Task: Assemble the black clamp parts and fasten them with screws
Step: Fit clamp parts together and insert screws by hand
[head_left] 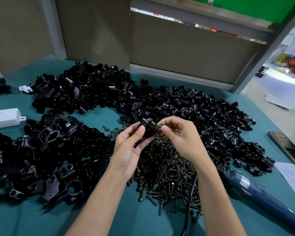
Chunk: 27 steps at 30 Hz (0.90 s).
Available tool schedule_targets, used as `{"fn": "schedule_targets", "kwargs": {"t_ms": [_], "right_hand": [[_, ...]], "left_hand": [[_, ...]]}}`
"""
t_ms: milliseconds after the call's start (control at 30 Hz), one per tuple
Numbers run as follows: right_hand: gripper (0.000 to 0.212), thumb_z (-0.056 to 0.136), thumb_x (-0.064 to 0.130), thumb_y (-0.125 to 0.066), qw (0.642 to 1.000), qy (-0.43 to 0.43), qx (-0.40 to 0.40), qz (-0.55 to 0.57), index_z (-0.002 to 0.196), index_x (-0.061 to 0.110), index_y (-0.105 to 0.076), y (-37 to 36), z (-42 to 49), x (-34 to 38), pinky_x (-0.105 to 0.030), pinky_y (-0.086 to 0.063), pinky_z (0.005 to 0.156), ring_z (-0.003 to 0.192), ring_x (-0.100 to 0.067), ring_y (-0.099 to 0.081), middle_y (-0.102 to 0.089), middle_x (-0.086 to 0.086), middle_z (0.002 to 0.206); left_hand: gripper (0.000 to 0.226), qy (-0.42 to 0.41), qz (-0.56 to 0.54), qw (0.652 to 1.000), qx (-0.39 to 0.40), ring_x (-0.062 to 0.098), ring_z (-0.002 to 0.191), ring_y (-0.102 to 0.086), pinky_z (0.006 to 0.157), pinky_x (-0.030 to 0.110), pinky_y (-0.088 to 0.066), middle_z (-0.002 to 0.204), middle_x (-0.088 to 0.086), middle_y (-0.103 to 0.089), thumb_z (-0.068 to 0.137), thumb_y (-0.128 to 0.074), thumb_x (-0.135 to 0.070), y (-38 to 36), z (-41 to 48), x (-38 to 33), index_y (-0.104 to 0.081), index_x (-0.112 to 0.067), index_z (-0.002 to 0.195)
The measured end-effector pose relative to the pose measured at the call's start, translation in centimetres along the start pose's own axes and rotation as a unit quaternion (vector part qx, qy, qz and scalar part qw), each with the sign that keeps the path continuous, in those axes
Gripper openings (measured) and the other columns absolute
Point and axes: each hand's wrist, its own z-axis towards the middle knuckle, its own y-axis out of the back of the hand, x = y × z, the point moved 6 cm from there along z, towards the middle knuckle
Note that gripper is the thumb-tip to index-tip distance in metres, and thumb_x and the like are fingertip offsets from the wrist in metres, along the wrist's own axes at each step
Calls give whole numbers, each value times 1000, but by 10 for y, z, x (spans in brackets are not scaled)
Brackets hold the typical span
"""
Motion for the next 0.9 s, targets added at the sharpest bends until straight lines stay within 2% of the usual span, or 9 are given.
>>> {"fn": "schedule_targets", "kwargs": {"t_ms": [67,200,267,400,500,567,667,767,900], "right_hand": [[17,94,4,-64,1000,6,-9,-29,92,18,-72,-1,0,1,-26,-57,78,78,-5,-66,-70,8,82],[14,89,8,-72,998,32,-40,-39,87,21,-75,-2,-1,3,-12,-46,66,69,4,-61,-68,20,72],[13,92,14,-69,996,47,-62,-49,91,24,-77,0,-1,4,-9,-43,65,70,5,-62,-68,25,73],[17,98,14,-61,984,18,-131,-123,103,23,-75,9,0,-9,-19,-48,68,71,-1,-62,-68,18,82],[18,94,10,-64,963,-32,-64,-260,105,21,-74,-3,6,-22,-33,-55,78,85,-11,-63,-72,8,90],[25,92,5,-60,950,-58,-6,-307,106,22,-71,-17,9,-26,-37,-56,80,95,-17,-63,-73,6,92],[29,87,1,-58,938,-77,8,-339,105,21,-68,-25,13,-28,-38,-55,75,94,-22,-64,-73,2,90],[23,87,6,-61,926,-76,12,-370,104,22,-64,-26,18,-28,-31,-48,66,89,-24,-66,-72,-2,95],[26,86,0,-60,928,-71,53,-361,107,16,-61,-27,22,-30,-36,-55,74,92,-25,-67,-72,-5,94]], "left_hand": [[43,0,4,1000,3,22,105,-72,83,27,-58,111,13,-75,81,-66,-13,-1,-1,0,-61,5,120],[52,0,4,1000,-14,25,108,-70,87,28,-58,116,16,-72,81,-65,-15,2,0,-1,-57,8,128],[49,-4,-6,1000,-16,26,110,-69,88,30,-58,116,17,-72,82,-65,-14,3,1,-4,-59,8,125],[34,-16,-42,999,-29,29,107,-68,82,32,-60,114,19,-70,82,-66,-11,6,2,-9,-64,6,111],[36,-22,-57,997,-48,29,103,-69,82,33,-60,115,21,-67,80,-67,-11,11,3,-12,-63,7,110],[36,-22,-59,997,-51,27,101,-70,83,34,-60,116,20,-65,79,-68,-12,12,3,-13,-63,7,110],[34,-23,-50,997,-47,28,103,-67,83,34,-60,114,19,-66,80,-67,-12,12,4,-12,-64,6,108],[35,-21,-40,998,-40,28,103,-67,83,33,-60,114,20,-65,81,-67,-12,10,4,-10,-63,7,110],[40,-15,-38,998,-43,24,98,-68,81,33,-60,114,19,-64,79,-68,-12,11,4,-6,-61,7,114]]}}
